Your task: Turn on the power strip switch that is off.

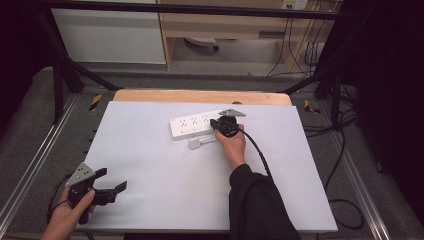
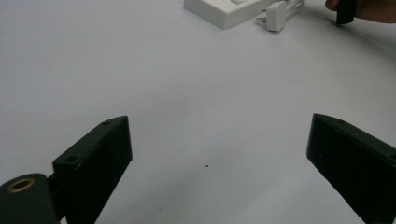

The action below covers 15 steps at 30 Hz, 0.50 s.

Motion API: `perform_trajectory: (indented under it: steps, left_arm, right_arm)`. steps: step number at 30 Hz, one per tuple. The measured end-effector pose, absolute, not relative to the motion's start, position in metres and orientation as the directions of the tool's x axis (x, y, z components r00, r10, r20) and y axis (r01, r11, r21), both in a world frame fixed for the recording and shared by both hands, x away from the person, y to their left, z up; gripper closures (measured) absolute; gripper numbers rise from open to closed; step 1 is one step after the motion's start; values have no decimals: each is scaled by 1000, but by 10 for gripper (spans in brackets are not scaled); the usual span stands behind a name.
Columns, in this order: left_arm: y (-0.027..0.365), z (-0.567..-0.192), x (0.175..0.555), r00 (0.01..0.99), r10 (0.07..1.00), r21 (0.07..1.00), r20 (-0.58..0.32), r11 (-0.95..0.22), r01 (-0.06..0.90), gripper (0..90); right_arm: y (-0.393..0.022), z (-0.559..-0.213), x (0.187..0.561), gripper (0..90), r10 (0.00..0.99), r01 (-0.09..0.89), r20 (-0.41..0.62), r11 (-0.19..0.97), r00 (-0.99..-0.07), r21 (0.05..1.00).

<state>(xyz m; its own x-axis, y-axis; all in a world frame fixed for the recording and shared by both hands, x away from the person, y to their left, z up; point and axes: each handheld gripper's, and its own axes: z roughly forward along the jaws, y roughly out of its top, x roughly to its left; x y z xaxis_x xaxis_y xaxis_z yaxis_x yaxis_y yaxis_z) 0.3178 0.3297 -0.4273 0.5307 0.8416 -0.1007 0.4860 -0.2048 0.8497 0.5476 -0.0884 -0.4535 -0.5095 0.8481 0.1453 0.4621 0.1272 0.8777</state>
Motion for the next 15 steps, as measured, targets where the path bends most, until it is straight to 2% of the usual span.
perform_trajectory:
  steps: [15]
  left_arm:
    - [329,-428,318,532,841,848,-100,-208,487,69]
  right_arm:
    - [-89,-454,548,900,848,461,149,122,-508,879]
